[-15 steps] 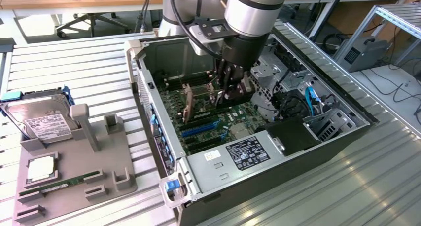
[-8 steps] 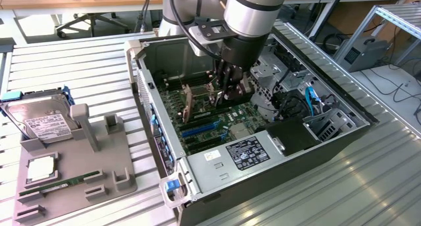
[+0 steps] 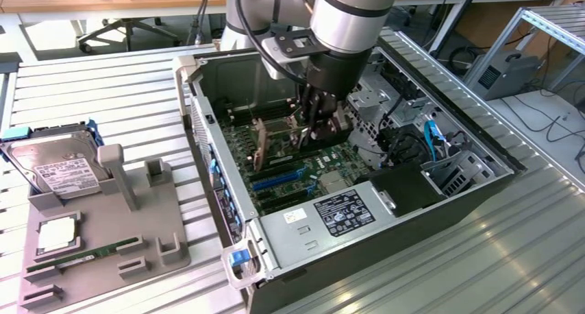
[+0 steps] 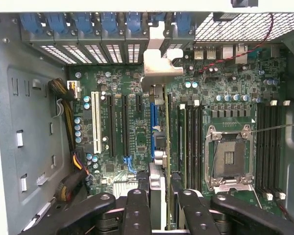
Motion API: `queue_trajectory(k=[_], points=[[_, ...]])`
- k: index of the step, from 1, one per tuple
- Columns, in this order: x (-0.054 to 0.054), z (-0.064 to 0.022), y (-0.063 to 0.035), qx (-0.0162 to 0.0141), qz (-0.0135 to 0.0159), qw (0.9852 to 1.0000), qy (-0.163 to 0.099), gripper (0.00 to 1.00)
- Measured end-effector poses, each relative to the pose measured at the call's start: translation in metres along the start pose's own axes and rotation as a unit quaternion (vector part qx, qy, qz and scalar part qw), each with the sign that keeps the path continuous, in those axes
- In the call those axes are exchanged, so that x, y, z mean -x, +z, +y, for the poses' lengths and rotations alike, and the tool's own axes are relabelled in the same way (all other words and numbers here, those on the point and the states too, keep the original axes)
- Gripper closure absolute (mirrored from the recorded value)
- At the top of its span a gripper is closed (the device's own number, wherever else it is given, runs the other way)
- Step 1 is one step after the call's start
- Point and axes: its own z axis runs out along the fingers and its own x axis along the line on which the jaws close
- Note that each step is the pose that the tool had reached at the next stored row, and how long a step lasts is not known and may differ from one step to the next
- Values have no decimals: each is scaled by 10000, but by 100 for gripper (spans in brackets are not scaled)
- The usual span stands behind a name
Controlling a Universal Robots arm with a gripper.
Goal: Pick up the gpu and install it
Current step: 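Insert the gpu into the slot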
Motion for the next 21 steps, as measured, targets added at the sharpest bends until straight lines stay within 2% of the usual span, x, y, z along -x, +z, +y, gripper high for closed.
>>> queue_trajectory(k=[15, 18, 19, 20, 21], points=[[-4, 33, 49, 0, 0, 10000, 0, 73], [-12, 82, 148, 1, 6, 10000, 0, 73], [20, 84, 165, -3, 69, 10000, 22, 73], [44, 87, 185, -7, 153, 9999, 73, 73], [49, 110, 208, -13, 159, 9997, 174, 73]])
